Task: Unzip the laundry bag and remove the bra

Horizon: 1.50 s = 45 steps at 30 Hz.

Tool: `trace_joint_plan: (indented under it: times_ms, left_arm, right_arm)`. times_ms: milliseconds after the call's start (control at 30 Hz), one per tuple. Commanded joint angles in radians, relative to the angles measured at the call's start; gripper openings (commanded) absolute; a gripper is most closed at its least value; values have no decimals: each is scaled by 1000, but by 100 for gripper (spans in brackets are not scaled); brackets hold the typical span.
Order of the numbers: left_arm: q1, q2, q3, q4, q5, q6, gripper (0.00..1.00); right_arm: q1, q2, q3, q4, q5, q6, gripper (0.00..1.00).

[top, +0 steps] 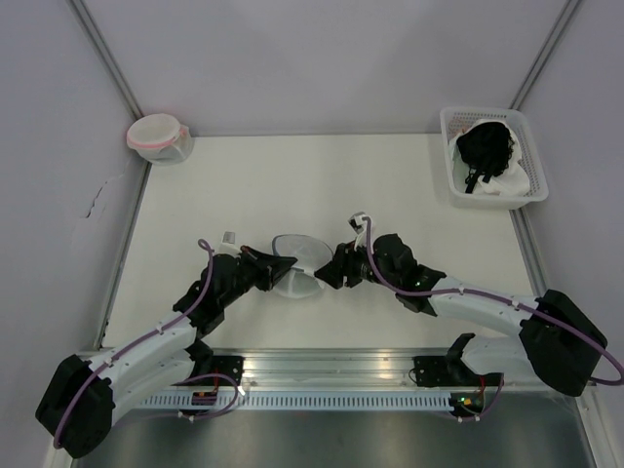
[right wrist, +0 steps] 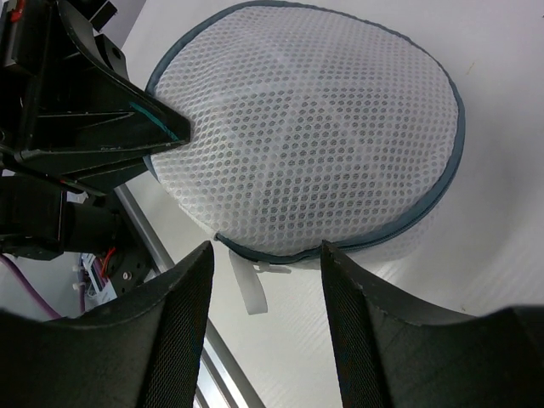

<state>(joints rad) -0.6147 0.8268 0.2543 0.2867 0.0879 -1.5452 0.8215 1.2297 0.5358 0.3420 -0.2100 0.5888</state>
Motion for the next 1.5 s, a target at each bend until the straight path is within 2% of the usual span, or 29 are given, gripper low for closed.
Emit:
trace_joint_plan:
  times_ms: [0,233,400,600,1200,1300,1333,1400,1433,1467]
  left_arm:
    - [-8,-8,-4,49,10,-55,2]
    - [-8,-23,-9,54,-4,-62,2]
    - [-8,-25,-10,58,-4,-67,2]
    - [-8,-41,-4,62,13,-70,2]
    - [-13,-54,-29,37,19,-73,2]
    - [-14,-52,-32,37,23,-75,2]
    - [-14,-51,-33,35,21,-75,2]
    - [-16,-55,-36,32,21,-75,2]
    - [-16,-58,-36,31,19,-75,2]
    - [-16,-61,-38,26,18,-75,2]
  right_arm:
    - [33,16,50,37,18,-6,59]
    - [88,-16,10,-17,92,8,60]
    - [116,-24,21,-93,202,12,60]
    - [123,-3,33,-115,320,26,54]
    - [142,4,75,-20,242,9,47]
    - [145,11,82,-17,242,6,40]
    - [145,19,85,-17,239,6,30]
    - [146,24,93,-20,239,6,19]
    - [148,25,96,-27,239,5,8]
    - [151,25,99,-34,244,3,3]
